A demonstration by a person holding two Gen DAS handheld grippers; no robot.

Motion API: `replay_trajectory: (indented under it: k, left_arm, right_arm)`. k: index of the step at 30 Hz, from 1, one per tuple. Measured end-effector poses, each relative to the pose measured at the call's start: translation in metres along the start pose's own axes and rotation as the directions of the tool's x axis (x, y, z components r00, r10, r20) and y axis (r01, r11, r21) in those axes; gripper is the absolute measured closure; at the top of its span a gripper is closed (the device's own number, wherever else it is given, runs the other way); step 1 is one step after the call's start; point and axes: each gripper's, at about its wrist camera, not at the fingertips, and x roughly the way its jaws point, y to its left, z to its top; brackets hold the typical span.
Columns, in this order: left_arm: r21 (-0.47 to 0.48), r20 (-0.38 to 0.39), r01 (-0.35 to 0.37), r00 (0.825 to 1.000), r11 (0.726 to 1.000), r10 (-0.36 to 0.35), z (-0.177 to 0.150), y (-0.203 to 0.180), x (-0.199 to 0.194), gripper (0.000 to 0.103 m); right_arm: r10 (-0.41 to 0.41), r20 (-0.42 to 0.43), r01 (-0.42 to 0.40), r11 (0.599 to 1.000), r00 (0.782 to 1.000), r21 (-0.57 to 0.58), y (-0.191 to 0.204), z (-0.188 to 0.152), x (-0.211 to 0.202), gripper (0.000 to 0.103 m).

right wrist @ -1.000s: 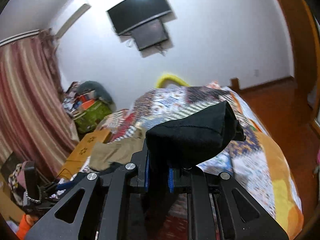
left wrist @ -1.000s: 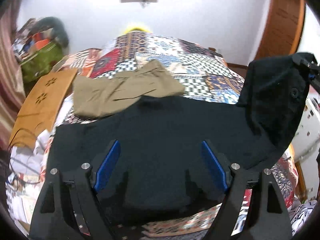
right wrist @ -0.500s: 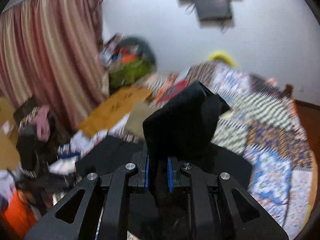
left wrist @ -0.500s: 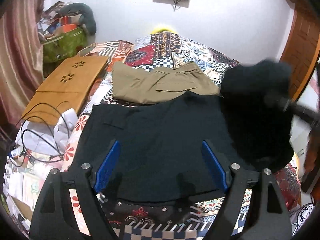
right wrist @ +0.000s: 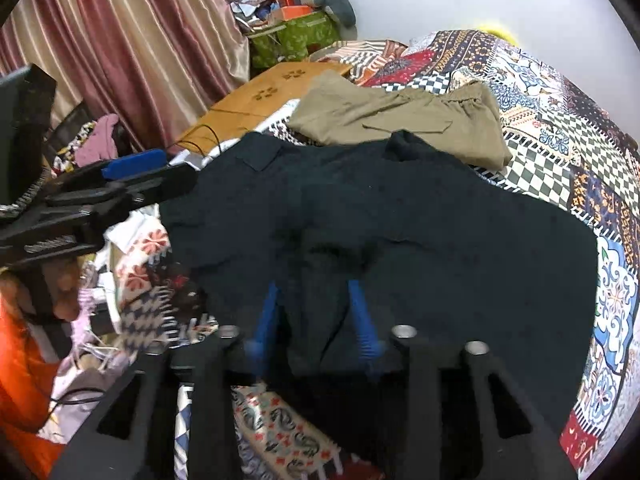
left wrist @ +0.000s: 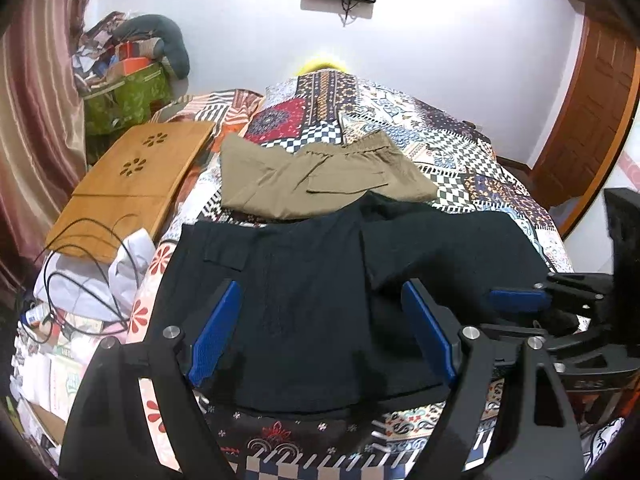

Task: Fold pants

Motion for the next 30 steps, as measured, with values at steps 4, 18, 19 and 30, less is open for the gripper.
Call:
replay_trajectory:
  k: [4,18,19,30]
  left_arm:
    - [0.028,0.002,0.022,1.0,0.999,-0.022,0.009,-0.013,0.005,0.02]
    - [0.153,-0.217,0.103,0.974,0.983,-0.069,-0.031,-0.082,0.078,0.02]
    - [0.142,-0.213,0.101,0.975,0.985,-0.069,-0.035,-0.081,0.078,0.02]
    - [0.061,-0.218,0.12,0.97,0.991,-0.104,-0.042,-0.079,0.072,0.02]
  right_arm:
    - [0.007,0.056,-0.007,1.0,0.998,0.015,-0.005,0.001,-0.024,0.06]
    - [-0.206,-0.034,0.208,0.964,0.978,0.167,-0.088,-0.041,-0.018,0.055]
    - [-0.205,-0.033,0.208,0.965,0.978,0.162,-0.088,-0.047,-0.017,0.056]
    - [-0.162,-0.006,0.157,0.947,0.987,0.281,-0.105,-0.08,-0.037,0.056]
